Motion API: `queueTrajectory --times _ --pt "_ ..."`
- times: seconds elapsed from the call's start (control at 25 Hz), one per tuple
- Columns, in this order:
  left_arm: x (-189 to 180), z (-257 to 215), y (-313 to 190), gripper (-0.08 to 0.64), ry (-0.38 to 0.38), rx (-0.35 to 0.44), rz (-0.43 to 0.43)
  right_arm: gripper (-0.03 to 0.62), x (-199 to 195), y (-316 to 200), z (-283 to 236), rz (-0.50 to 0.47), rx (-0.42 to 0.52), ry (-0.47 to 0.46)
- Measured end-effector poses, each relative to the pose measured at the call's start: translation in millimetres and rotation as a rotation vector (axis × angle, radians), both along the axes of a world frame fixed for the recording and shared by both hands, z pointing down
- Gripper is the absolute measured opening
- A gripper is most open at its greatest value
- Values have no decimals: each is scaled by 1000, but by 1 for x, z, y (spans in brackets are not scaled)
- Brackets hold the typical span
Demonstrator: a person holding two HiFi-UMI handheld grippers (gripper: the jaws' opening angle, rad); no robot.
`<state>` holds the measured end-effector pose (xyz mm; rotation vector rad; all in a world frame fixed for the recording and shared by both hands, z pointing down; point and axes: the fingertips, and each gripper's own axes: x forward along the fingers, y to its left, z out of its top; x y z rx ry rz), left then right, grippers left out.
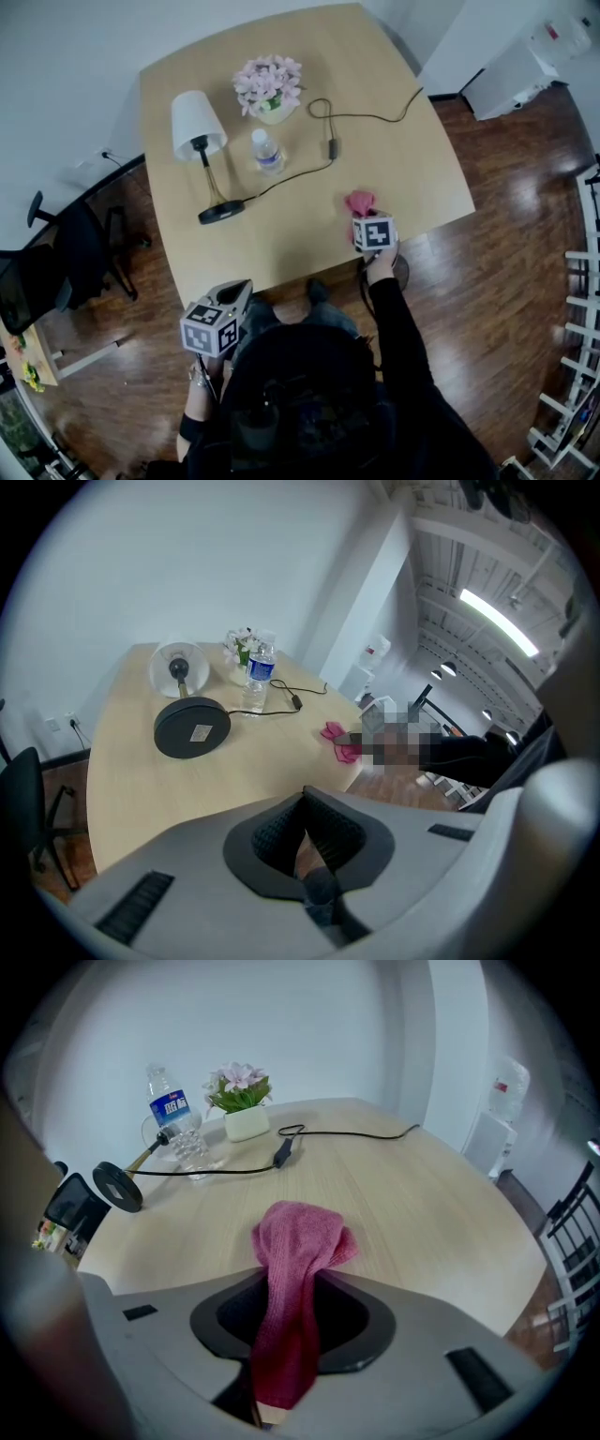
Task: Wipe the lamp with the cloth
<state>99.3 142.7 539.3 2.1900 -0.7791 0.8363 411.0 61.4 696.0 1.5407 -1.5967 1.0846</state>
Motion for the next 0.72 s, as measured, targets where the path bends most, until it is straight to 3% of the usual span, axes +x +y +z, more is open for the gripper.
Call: queueTrajectory --times 0.16,0.36,0.52,0.72 --pt "-11 -5 -8 3 34 2 -4 127 -37 -6 -34 -55 61 -64" --pt "-30 -10 -32 3 54 45 15 126 -116 -17 -94 -154 179 -157" --pt "-54 -13 -51 3 61 79 45 127 -198 -15 -125 -258 192 -238" --pt "-102 -15 -75 3 79 89 47 127 -280 -19 -140 -336 204 -241"
